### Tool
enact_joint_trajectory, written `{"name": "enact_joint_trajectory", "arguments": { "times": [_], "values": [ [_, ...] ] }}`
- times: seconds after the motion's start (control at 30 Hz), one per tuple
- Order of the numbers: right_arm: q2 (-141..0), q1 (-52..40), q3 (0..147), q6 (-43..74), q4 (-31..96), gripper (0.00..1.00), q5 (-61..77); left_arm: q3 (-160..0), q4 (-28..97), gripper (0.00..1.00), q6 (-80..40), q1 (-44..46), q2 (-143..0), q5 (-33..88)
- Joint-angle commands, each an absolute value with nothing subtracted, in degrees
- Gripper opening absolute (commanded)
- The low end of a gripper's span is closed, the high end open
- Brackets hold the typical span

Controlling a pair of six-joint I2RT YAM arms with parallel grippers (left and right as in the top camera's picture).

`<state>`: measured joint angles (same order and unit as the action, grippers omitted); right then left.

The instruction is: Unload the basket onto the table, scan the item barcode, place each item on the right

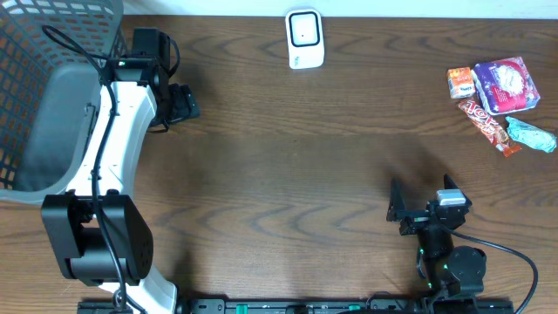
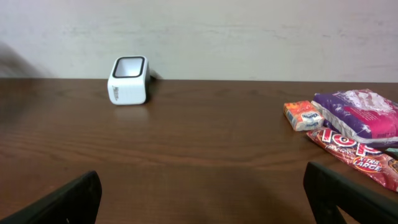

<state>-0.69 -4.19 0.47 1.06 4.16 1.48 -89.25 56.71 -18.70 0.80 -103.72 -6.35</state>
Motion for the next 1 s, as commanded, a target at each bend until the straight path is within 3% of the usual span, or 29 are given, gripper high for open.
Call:
{"name": "enact_joint_trajectory", "arguments": {
  "times": [0.0, 0.33, 0.67, 0.97],
  "values": [
    [-0.3, -4.05, 0.32, 1.67, 4.32, 0.99, 0.97, -89.21, 56.97, 0.98, -19.38, 0.56, -104.12, -6.66],
    [-0.3, -4.05, 0.32, 1.67, 4.32, 0.99, 0.97, -89.19, 56.97, 0.98, -19.09, 0.56, -101.67, -6.79],
    [-0.3, -4.05, 0.32, 1.67, 4.32, 0.99, 0.97, -82.37, 55.68, 0.98, -18.87, 1.21, -88.44, -3.14],
    [-0.3, -4.05, 0.32, 1.67, 4.32, 0.99, 0.97, -66.89, 43.68, 0.98, -0.23, 4.51, -74.63, 11.0]
  ]
}}
